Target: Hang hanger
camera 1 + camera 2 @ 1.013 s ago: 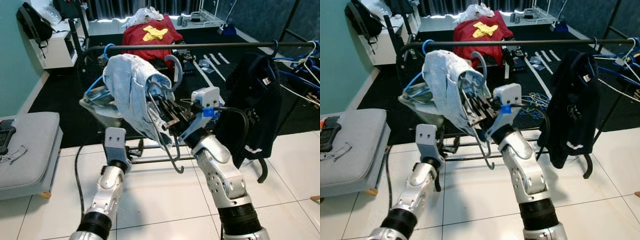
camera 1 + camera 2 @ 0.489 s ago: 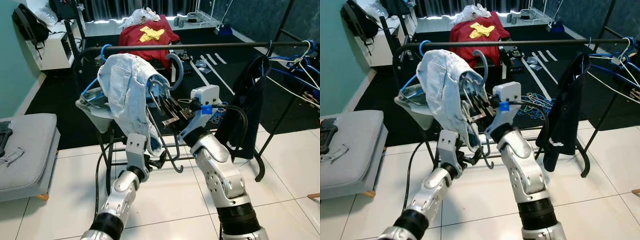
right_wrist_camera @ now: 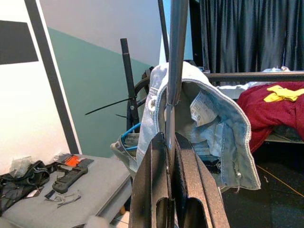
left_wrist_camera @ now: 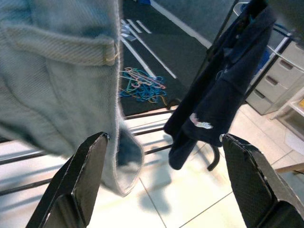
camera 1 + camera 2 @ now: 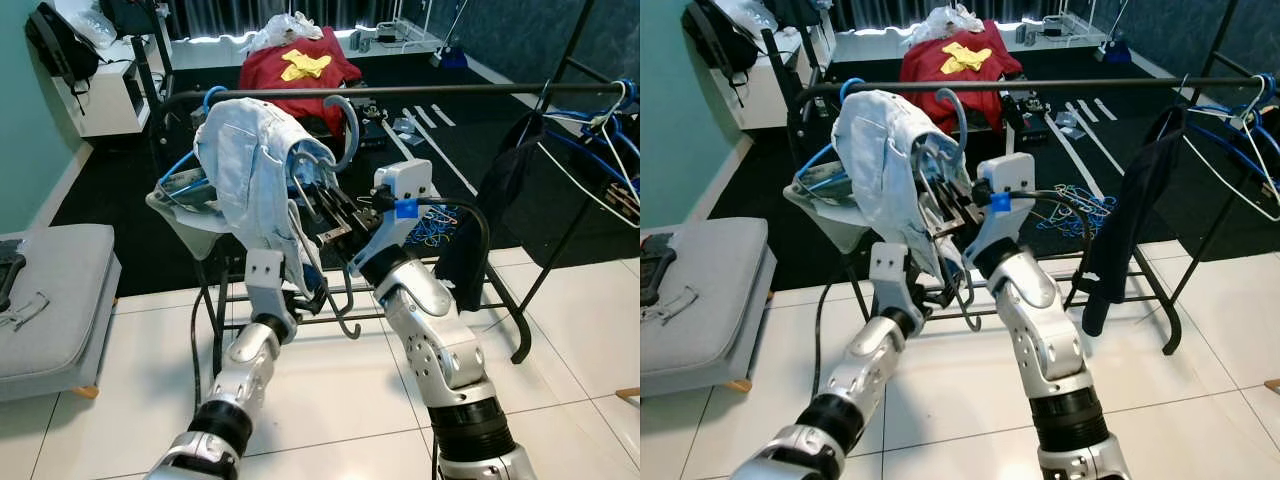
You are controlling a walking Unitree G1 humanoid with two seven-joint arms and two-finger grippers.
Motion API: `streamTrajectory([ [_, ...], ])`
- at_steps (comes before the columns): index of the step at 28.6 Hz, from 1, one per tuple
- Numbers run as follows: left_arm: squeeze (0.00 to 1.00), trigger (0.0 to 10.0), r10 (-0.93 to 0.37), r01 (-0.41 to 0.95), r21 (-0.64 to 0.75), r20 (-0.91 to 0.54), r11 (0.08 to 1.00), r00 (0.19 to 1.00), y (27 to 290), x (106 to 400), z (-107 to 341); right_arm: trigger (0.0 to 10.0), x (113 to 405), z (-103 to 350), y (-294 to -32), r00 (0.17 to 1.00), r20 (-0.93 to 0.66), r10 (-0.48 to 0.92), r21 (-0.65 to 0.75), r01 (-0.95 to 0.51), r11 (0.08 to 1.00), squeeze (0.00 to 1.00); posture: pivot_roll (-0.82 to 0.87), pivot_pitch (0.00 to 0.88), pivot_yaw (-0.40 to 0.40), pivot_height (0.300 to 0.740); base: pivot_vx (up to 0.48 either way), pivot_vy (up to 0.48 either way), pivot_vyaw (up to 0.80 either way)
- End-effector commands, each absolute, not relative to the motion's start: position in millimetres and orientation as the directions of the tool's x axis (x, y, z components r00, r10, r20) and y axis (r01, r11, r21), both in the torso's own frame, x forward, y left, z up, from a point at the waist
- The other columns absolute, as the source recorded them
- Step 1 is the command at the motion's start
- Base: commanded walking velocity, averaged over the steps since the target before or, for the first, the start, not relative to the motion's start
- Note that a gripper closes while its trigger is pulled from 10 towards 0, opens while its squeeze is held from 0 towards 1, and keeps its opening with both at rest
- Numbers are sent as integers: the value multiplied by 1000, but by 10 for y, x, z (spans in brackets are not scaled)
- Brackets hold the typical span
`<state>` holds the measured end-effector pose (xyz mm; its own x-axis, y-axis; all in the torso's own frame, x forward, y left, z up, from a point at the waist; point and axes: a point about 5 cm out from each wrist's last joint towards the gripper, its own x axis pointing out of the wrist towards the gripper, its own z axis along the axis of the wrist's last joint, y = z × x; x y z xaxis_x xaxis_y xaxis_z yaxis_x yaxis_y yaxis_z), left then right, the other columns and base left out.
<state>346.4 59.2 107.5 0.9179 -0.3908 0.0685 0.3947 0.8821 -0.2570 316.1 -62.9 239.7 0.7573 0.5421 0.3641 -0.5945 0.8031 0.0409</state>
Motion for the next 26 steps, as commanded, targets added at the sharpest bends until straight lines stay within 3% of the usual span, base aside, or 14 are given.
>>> streamTrajectory([
  [1, 0, 10000, -400, 402, -299, 71, 865, 914, 508, 3464, 1085, 10000, 3128, 2540, -583, 728, 413, 548, 12, -606, 796, 0, -122, 99, 21, 740, 0, 0, 0],
  [10, 0, 10000, -414, 423, -314, 101, 850, 905, 458, 3484, 1171, 10000, 3122, 2554, -508, 722, 412, 556, -9, -607, 795, 0, -109, 120, 1, 740, 0, 0, 0],
  [12, 0, 10000, -375, 383, -232, 78, 894, 924, 506, 3489, 1142, 10000, 3111, 2581, -464, 716, 417, 560, -4, -614, 789, 0, -104, 134, -2, 740, 0, 0, 0],
  [16, 0, 10000, -375, 383, -232, 78, 894, 924, 506, 3489, 1142, 10000, 3111, 2581, -464, 716, 417, 560, -4, -614, 789, 0, -104, 134, -2, 740, 0, 0, 0],
  [19, 0, 10000, -291, 300, -160, 77, 940, 954, 510, 3516, 1164, 10000, 3074, 2671, -405, 707, 437, 556, 27, -628, 778, 0, -104, 186, 1, 740, 0, 0, 0],
  [26, 0, 10000, -233, 243, -130, 86, 961, 969, 492, 3555, 1211, 10000, 2998, 2717, -341, 698, 446, 561, 50, -645, 762, 0, -113, 222, 10, 740, 0, 0, 0],
])
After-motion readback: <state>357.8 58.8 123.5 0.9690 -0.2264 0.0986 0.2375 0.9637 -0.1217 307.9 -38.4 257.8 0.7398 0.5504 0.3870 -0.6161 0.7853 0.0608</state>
